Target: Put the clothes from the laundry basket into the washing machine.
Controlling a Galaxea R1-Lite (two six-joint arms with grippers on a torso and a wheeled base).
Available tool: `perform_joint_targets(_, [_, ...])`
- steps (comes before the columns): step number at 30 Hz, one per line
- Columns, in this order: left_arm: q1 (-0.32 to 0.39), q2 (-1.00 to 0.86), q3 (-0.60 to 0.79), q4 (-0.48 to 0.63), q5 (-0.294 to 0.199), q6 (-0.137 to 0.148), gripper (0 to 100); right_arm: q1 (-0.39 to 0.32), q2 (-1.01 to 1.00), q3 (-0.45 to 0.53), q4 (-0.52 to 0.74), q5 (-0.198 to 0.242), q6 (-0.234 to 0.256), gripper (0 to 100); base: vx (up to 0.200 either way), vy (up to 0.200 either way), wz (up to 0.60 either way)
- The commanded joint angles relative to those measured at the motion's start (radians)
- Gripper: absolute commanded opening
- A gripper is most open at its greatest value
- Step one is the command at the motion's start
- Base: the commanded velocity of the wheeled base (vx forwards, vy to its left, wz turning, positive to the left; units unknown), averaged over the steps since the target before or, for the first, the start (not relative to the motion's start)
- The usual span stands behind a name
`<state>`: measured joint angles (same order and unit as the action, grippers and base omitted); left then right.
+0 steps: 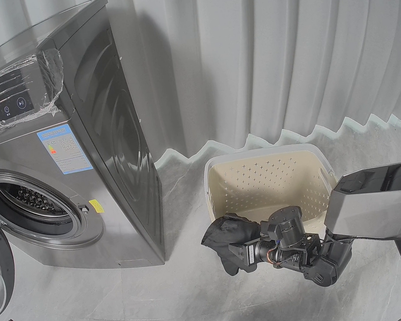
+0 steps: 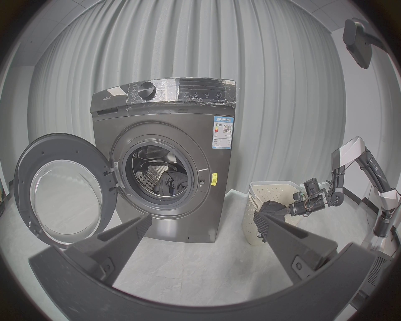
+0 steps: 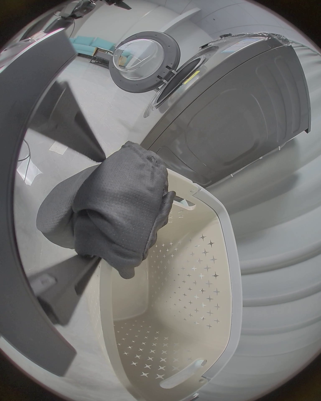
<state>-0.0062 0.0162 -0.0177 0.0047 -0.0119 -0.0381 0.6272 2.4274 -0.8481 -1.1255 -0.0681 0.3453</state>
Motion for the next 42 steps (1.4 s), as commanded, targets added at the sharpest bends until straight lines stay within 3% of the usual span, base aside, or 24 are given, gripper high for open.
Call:
perform_joint_targets(1, [0.000, -0.016, 0.016, 0.000, 0.000, 0.000, 100, -0.001, 0.009, 0.001, -0.002, 0.001, 0.001, 0, 0.000, 0.000, 0.00])
perform_joint_targets(12, [0.000, -0.016, 0.016, 0.000, 0.001, -0.005, 100, 0.011, -0.062, 0.058, -0.046, 0.001, 0.004, 0, 0.000, 0.000, 0.00])
perform_joint_targets(21, [0.000, -0.016, 0.016, 0.000, 0.001, -0.003, 100, 0.019, -0.314, 0.228, -0.086, 0.002, 0.012, 0, 0.000, 0.000, 0.00])
perform_joint_targets(24, [0.000, -0.016, 0.015, 0.000, 0.001, 0.001, 100, 0.062, -0.436, 0.328, -0.109, -0.001, 0.049, 0, 0.000, 0.000, 0.00])
perform_joint_targets(30, [0.000, -0.016, 0.016, 0.000, 0.001, 0.003, 100, 0.094, -0.605, 0.386, -0.161, 0.001, 0.041, 0, 0.000, 0.000, 0.00])
perform_joint_targets(35, [0.000, -0.016, 0.016, 0.000, 0.001, 0.001, 100, 0.097, -0.722, 0.376, -0.169, 0.001, 0.017, 0, 0.000, 0.000, 0.00])
perform_joint_targets(42, [0.000, -0.016, 0.016, 0.000, 0.000, 0.006, 100, 0.045, -0.817, 0.359, -0.178, 0.002, -0.112, 0, 0.000, 0.000, 0.00])
